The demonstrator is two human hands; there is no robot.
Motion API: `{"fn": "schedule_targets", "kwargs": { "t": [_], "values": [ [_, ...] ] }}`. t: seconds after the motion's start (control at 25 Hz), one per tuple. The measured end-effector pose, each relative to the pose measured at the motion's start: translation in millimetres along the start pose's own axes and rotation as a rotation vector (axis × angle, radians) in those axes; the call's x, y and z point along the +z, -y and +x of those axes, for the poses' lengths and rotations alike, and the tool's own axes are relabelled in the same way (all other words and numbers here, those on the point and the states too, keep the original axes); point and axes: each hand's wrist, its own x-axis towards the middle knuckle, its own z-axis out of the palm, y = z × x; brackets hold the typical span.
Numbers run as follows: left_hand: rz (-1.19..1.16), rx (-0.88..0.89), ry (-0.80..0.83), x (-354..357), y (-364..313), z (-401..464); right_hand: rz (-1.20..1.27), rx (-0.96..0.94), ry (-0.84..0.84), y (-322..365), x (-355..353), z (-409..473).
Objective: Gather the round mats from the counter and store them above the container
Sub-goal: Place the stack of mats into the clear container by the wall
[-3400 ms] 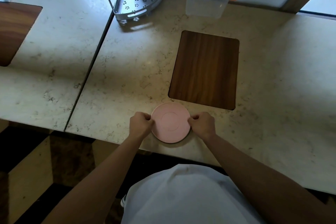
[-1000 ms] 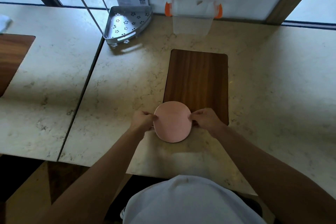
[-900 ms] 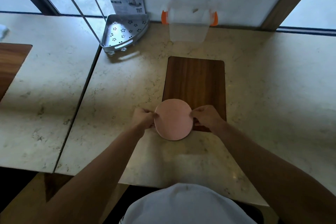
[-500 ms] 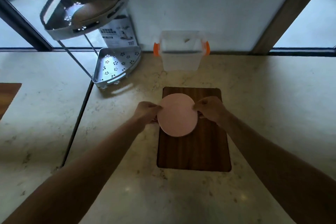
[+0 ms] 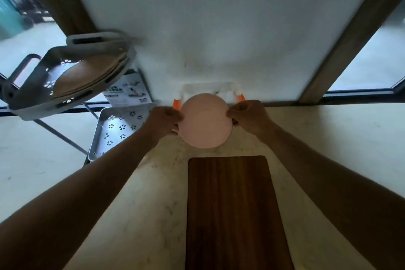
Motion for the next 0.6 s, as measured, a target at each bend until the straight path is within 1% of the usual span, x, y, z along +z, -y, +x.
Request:
{"fn": "schedule_targets", "kwargs": {
  "t": [0.08, 0.2, 0.36, 0.52, 0.6],
  "values": [
    [0.044, 0.010, -0.037, -5.6, -20.1, 26.0, 0.005, -0.053, -0.018, 16.1, -4.8, 25.6],
    [0.090, 0.052, -0.040, -10.5, -41.8, 60.1, 0.012, -0.124, -0.042, 31.0, -9.1, 61.2],
    [0.289, 0.129, -0.067, -8.3, -53.8, 99.8, -0.039, -0.166, -0.056, 37.3, -9.0, 98.7],
    [0.390, 0.182, -0.084, -3.4, -54.9, 128.9, -0.214, -0.259, -0.063, 30.8, -3.4, 131.5],
    [0.509, 0.229, -0.116, 1.5, -46.0, 139.4, -0.308, -0.340, -0.068, 22.0, -0.8, 140.2]
  ]
}}
